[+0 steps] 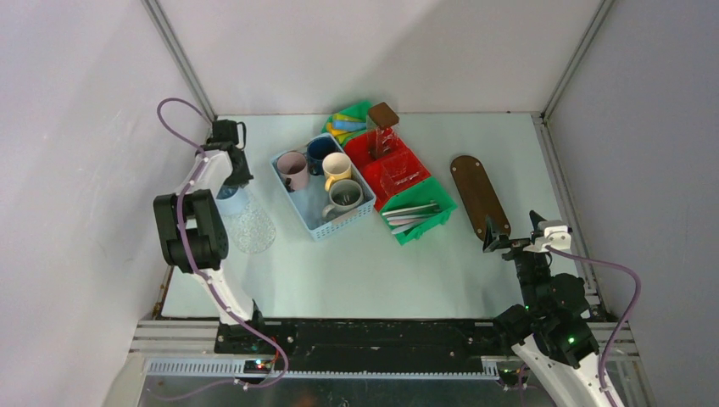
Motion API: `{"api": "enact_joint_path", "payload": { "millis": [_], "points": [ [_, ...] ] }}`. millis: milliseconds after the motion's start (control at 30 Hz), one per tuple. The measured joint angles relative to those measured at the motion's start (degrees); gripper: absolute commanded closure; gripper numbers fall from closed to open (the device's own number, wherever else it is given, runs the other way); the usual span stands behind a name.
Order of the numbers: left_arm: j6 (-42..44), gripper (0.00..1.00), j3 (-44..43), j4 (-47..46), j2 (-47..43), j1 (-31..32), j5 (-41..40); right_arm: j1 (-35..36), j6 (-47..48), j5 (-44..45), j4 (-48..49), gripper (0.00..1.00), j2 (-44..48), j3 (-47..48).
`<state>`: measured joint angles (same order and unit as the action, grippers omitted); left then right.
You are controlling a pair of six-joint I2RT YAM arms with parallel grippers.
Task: Prepare toiletry sets of a toothbrush and toothpaste on the tray
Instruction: Move the cup to the tray.
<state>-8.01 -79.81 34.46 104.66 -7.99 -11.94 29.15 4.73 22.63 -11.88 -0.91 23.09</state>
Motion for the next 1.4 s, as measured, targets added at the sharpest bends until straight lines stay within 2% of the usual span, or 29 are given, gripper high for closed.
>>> {"api": "enact_joint_path", "payload": {
  "millis": [1067,1400],
  "points": [
    [12.59,0.99,-0.50,-0.11,0.22,-6.84,13.99,-2.01,0.00,-0.83,0.04,0.00,0.00,-0.87],
    [17.38,0.99,-5.95,1.51,1.20,-6.97,15.37,-2.67,0.02,-0.85,0.04,0.00,0.00,-0.87]
  ]
}}
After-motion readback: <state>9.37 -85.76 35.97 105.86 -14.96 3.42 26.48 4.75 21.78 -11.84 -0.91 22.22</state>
